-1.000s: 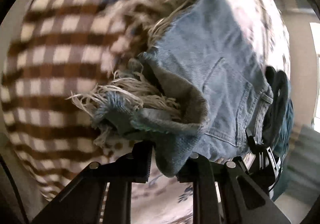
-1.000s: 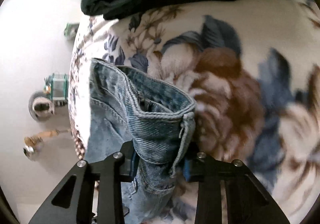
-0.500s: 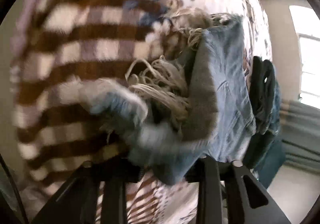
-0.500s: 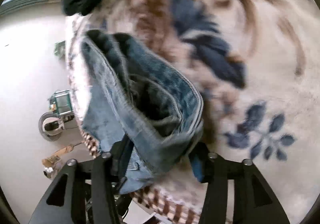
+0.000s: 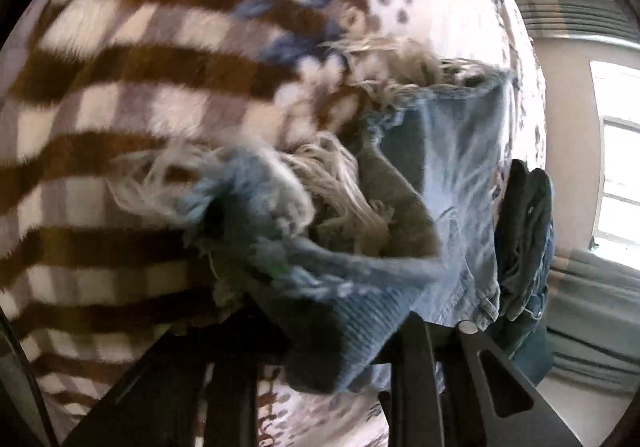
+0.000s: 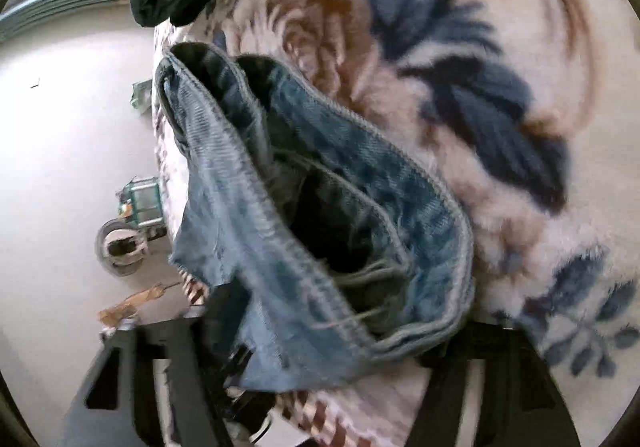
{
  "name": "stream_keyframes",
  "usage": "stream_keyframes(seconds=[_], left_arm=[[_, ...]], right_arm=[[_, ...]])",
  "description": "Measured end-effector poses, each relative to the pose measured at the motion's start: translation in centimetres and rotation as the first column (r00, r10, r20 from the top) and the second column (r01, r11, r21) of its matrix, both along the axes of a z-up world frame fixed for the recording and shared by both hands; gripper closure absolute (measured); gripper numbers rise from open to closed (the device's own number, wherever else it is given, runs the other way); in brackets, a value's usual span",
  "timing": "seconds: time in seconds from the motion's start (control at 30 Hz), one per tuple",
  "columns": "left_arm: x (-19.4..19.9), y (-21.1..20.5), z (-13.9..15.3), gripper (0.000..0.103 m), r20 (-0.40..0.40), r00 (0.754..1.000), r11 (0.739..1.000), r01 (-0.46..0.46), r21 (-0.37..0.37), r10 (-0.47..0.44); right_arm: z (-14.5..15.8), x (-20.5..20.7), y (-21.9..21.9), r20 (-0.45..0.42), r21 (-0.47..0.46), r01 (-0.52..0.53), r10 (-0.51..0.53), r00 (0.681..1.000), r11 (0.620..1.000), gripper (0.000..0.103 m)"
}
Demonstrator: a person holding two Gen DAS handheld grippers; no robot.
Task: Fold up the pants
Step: 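Carry the folded shorts with both grippers onto the folded denim stack and release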
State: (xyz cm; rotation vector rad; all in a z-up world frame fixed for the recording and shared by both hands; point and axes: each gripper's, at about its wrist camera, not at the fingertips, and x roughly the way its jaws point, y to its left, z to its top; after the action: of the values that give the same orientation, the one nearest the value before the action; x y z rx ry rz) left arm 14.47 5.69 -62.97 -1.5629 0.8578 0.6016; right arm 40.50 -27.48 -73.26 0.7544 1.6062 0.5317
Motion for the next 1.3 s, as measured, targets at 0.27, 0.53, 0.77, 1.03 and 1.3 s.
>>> stream_keyframes(seconds=[0.27,0.53,0.77,1.03,1.3], left_arm=[[2.0,0.8,5.1,0.087,0.057,0.995,0.993,0.083,0.082,-0.088],[5.7,3.5,11.9,0.087,0.104,0.976,0.978,0.181,0.105,-0.191],[13.8,6.0,16.9,0.087,0.156,0.931,0.943,0.318,0.098,-0.331],[28.2,7.2,23.7,0.087,0.287,0.823,0.87,0.481,0.105,-0.49],[45.6,6.4,29.0,0.087,0.393,0.691,0.792,0.568,0.223,-0.607]], right_arm=[[3.9,-0.6,-0.5,-0.023,0.018,0.132,-0.131,0.991,0.991,0.067],[12.3,0.3,0.8,0.001,0.056,0.201,-0.202,0.979,0.978,0.069],[19.3,3.4,1.4,0.042,0.082,0.319,-0.323,0.945,0.944,0.069],[29.3,9.7,-1.1,0.163,0.144,0.513,-0.532,0.831,0.846,0.069],[34.2,24.3,-2.3,0.279,0.235,0.595,-0.64,0.716,0.769,0.069]])
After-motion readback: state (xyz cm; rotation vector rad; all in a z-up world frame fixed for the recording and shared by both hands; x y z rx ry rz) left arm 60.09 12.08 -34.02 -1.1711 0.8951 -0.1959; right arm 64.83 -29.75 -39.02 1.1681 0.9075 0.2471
